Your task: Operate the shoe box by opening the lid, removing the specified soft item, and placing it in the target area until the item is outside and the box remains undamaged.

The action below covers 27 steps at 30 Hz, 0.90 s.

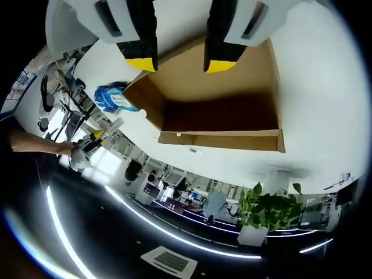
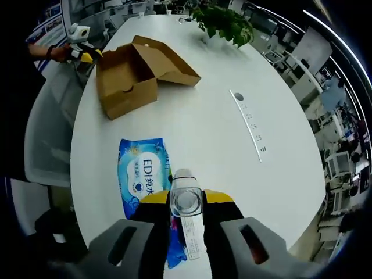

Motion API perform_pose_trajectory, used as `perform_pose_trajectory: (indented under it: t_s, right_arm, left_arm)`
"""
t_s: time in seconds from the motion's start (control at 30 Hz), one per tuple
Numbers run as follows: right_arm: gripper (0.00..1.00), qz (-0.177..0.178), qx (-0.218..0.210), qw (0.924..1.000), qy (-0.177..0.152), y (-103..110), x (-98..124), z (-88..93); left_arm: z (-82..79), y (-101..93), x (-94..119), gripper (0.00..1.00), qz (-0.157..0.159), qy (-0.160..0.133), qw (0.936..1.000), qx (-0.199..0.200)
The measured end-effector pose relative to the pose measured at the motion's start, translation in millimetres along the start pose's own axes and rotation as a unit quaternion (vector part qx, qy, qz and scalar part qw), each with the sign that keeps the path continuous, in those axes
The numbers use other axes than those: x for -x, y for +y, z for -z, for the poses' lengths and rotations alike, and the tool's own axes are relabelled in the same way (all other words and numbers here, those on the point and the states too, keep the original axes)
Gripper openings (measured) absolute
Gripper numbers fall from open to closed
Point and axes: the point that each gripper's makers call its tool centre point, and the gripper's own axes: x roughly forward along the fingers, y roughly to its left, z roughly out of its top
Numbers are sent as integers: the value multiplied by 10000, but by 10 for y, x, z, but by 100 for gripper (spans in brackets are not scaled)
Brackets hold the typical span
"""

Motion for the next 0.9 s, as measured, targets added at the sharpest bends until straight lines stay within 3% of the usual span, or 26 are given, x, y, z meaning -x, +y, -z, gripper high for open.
perform_pose_trajectory:
  t_s: [0.27,0.9]
  right_arm:
    - [18,-178,420,9967,665,34,-232,262]
    - [18,-282,670,9901,1202,48,-472,468]
  left_arm:
    - [32,31,-11,32,-33,68,10000,26]
    - [79,47,-24,32,-72,185,9998,57]
